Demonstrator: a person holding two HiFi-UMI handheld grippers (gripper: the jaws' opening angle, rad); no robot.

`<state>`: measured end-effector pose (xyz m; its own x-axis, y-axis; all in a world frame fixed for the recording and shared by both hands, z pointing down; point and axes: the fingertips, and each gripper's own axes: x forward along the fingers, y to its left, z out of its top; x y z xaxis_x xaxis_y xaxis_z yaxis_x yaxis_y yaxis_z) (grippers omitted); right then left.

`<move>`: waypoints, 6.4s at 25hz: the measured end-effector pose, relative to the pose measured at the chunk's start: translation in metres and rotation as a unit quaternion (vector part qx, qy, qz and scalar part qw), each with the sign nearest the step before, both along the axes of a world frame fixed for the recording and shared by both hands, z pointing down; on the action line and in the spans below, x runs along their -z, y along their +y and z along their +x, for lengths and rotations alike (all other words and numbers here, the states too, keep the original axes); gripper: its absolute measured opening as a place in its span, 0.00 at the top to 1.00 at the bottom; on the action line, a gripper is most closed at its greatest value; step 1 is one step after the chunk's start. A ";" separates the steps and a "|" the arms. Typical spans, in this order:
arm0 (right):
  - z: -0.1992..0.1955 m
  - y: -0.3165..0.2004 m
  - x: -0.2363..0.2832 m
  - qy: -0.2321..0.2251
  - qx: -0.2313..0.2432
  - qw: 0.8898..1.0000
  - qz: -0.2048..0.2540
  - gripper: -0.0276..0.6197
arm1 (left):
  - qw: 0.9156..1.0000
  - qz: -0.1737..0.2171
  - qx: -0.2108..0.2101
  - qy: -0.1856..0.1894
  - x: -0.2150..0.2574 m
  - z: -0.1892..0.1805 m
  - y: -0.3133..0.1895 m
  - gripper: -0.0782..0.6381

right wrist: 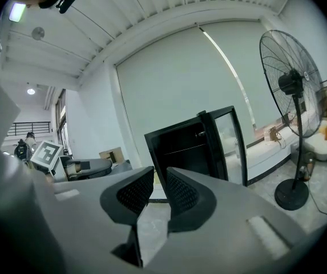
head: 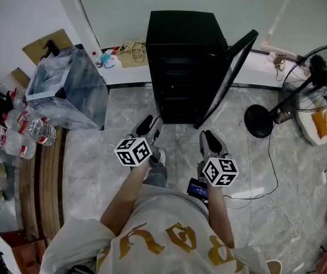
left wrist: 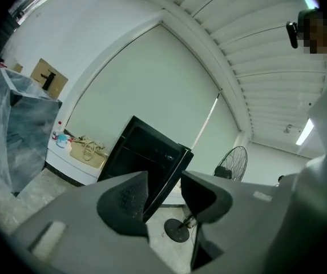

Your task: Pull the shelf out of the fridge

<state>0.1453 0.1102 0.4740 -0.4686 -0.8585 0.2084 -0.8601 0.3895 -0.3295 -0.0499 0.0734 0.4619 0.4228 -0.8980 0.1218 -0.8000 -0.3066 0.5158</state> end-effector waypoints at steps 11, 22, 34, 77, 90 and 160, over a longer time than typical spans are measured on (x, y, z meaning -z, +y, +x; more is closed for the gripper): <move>-0.020 -0.126 -0.026 0.027 -0.027 0.998 -0.046 0.81 | 0.994 -0.057 -0.010 0.095 -0.043 -0.009 -0.154 0.66; -0.040 -0.223 -0.041 0.069 -0.074 0.992 -0.078 0.81 | 0.964 -0.111 -0.032 0.241 -0.078 0.016 -0.283 0.68; -0.036 -0.245 -0.044 0.072 -0.086 0.990 -0.087 0.81 | 0.910 -0.087 0.016 0.405 -0.089 0.023 -0.340 0.66; 0.018 -0.271 -0.077 0.065 -0.071 0.988 -0.120 0.82 | 0.844 -0.048 0.147 0.513 -0.118 0.003 -0.410 0.86; 0.010 -0.273 -0.067 0.073 -0.056 0.990 -0.110 0.83 | 0.854 -0.069 0.137 0.498 -0.122 0.008 -0.396 0.87; -0.004 -0.218 -0.044 0.081 -0.070 0.991 -0.074 0.92 | 0.849 -0.137 0.085 0.503 -0.125 0.031 -0.288 0.87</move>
